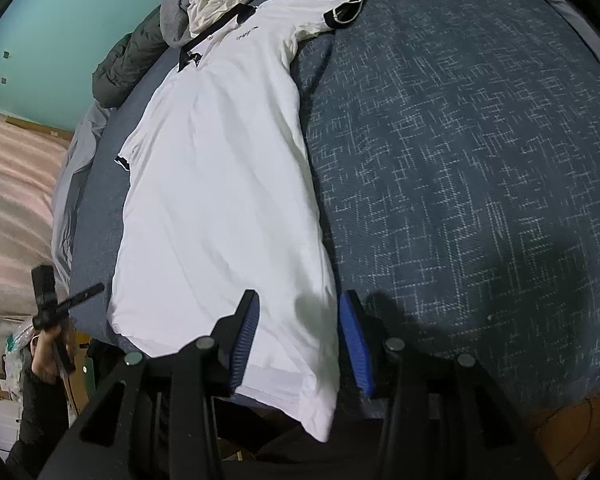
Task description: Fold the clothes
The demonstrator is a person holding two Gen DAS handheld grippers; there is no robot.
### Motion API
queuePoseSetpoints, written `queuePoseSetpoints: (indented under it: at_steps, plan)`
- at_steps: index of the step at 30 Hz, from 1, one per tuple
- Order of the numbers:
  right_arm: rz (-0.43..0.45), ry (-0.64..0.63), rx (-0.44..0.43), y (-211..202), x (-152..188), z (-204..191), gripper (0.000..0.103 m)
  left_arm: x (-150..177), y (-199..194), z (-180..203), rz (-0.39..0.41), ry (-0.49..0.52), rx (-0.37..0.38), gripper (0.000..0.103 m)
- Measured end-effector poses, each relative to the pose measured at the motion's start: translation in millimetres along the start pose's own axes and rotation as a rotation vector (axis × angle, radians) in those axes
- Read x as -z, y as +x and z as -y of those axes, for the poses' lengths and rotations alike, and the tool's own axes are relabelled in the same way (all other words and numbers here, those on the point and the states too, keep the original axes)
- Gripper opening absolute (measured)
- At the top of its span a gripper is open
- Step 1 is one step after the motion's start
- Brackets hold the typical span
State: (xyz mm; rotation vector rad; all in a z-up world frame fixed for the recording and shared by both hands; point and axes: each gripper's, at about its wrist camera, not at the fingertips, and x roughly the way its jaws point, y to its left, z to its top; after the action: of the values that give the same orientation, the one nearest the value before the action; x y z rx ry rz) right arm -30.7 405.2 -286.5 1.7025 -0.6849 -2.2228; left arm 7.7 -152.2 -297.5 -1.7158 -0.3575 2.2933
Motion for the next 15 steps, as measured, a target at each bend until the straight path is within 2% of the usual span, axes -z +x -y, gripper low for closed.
queuePoseSetpoints:
  at_steps: [4,7,13,15]
  plan:
    - [0.004,-0.011,0.000,-2.1,1.6,-3.4,0.043,9.3,-8.0,13.8,0.008,0.054,-0.025,0.026]
    - [0.011,-0.014,-0.011,-4.1,3.3,-6.4,0.043,-4.6,9.8,40.3,-0.002,0.083,-0.040,0.026]
    - [0.016,-0.016,-0.022,-6.1,8.8,-12.2,0.044,11.8,29.9,45.9,-0.056,0.094,-0.085,0.026]
    - [0.014,-0.018,-0.021,-7.2,11.3,-13.3,0.046,11.4,35.0,44.3,-0.058,0.090,-0.077,0.026]
